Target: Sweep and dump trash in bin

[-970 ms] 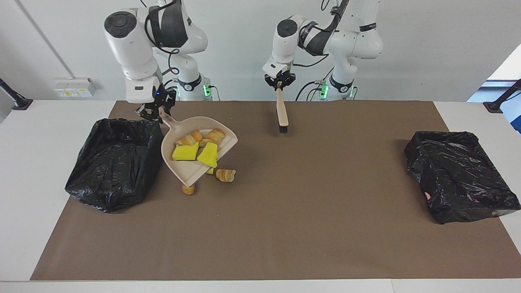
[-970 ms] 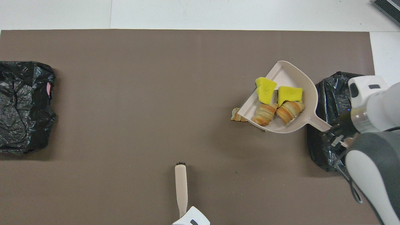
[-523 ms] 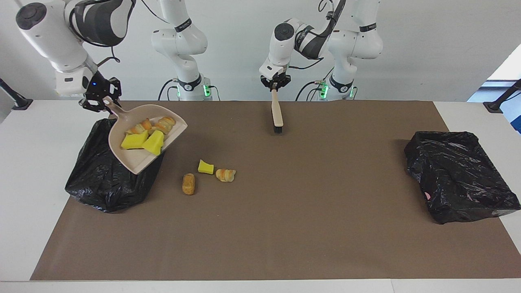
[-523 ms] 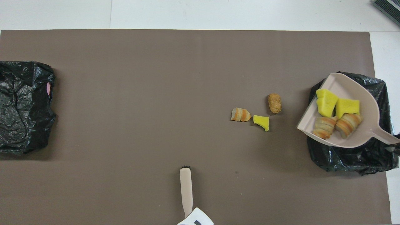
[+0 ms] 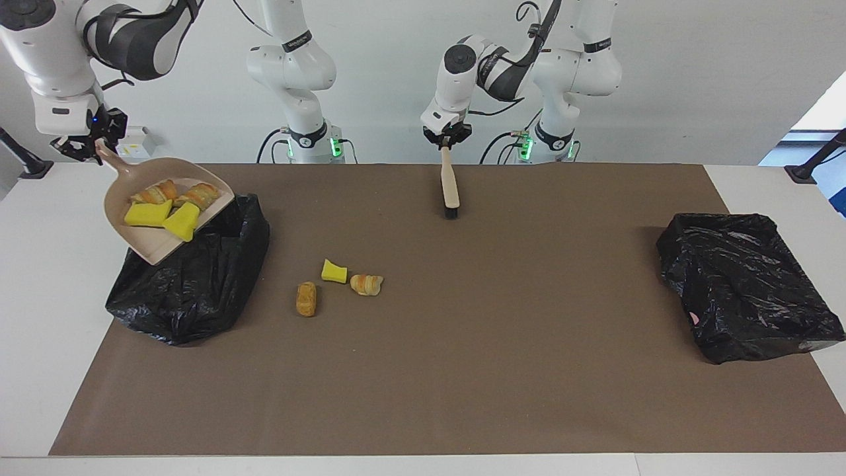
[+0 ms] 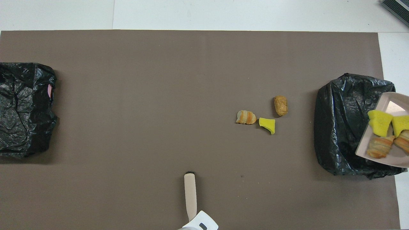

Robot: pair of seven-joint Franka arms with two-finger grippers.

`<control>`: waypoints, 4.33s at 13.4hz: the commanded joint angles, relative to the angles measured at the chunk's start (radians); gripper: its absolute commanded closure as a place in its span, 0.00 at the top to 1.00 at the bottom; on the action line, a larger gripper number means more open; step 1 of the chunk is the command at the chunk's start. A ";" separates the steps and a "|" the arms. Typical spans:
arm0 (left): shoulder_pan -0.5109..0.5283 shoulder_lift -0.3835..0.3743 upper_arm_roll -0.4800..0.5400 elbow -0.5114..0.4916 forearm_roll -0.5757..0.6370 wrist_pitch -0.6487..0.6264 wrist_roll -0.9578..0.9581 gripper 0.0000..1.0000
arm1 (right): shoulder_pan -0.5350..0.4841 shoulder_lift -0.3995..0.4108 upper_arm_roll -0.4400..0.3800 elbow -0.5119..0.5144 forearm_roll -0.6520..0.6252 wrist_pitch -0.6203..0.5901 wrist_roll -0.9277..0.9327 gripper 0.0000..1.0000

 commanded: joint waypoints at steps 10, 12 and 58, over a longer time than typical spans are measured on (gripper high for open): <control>0.089 0.086 0.013 0.066 0.091 0.012 0.115 1.00 | 0.094 0.119 0.021 0.007 -0.475 0.103 0.123 0.00; 0.121 0.166 0.048 0.165 0.215 0.009 0.116 1.00 | 0.151 0.110 0.021 0.008 -0.547 0.023 0.121 0.00; 0.241 0.290 0.770 1.026 0.516 -0.595 0.852 1.00 | 0.474 0.440 0.455 0.372 0.501 -0.125 1.874 0.00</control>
